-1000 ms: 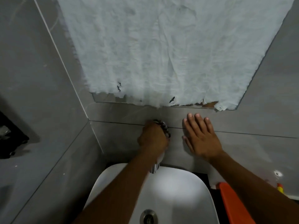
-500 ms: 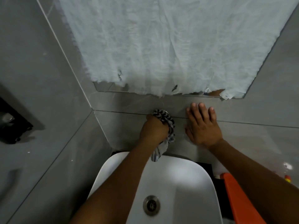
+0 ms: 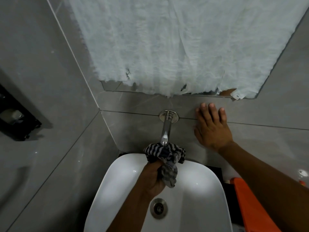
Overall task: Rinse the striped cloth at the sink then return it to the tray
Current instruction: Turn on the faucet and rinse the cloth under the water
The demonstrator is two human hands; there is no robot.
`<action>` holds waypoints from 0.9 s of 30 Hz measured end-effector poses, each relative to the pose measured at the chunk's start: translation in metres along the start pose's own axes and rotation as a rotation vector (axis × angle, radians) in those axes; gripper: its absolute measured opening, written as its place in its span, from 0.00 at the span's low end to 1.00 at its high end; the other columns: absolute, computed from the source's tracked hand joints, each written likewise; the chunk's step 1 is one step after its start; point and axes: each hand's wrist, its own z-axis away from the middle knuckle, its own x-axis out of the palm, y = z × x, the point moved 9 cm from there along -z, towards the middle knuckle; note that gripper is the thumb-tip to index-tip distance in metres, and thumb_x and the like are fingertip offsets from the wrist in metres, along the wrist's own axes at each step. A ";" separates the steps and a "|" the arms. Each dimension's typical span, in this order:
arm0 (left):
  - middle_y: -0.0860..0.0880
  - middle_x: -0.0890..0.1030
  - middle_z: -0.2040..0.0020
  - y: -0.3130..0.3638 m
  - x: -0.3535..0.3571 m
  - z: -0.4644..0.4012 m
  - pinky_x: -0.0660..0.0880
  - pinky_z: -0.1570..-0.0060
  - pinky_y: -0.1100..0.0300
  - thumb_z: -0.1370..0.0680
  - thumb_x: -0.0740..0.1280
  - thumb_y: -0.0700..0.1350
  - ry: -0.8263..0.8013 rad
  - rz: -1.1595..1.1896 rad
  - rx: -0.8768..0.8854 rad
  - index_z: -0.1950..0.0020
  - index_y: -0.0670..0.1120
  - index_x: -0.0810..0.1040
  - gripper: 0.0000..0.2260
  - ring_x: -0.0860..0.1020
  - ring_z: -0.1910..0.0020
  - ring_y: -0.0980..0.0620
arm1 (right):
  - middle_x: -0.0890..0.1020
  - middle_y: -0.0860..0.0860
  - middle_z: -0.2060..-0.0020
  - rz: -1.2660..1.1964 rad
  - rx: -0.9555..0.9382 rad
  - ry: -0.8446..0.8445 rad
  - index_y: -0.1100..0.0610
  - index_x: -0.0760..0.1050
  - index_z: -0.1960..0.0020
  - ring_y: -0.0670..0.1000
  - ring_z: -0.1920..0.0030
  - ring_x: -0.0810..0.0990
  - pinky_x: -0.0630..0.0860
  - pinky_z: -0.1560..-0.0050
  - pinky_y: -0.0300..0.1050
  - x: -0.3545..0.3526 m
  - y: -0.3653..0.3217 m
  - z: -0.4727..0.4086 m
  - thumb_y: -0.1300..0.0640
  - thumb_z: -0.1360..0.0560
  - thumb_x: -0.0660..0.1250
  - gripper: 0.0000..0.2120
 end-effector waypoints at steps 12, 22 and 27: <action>0.44 0.86 0.59 0.048 -0.028 0.046 0.82 0.65 0.57 0.31 0.77 0.38 0.631 -0.849 0.618 0.52 0.44 0.84 0.09 0.84 0.63 0.50 | 0.59 0.57 0.24 0.026 0.000 0.037 0.57 0.54 0.21 0.59 0.21 0.48 0.43 0.21 0.59 0.006 0.000 0.002 0.45 0.25 0.63 0.37; 0.36 0.87 0.55 0.021 -0.051 0.044 0.80 0.50 0.49 0.27 0.73 0.39 0.615 -0.375 0.388 0.53 0.37 0.85 0.06 0.85 0.55 0.39 | 0.61 0.56 0.24 0.023 -0.012 0.045 0.56 0.52 0.21 0.59 0.22 0.51 0.42 0.21 0.59 0.008 -0.002 0.003 0.45 0.26 0.63 0.39; 0.36 0.86 0.53 0.046 -0.037 0.049 0.81 0.49 0.47 0.25 0.72 0.45 0.651 -0.606 0.384 0.50 0.37 0.84 0.11 0.85 0.55 0.40 | 0.61 0.56 0.24 0.031 -0.008 0.042 0.56 0.52 0.21 0.60 0.22 0.52 0.42 0.21 0.59 0.009 -0.001 0.004 0.45 0.26 0.63 0.39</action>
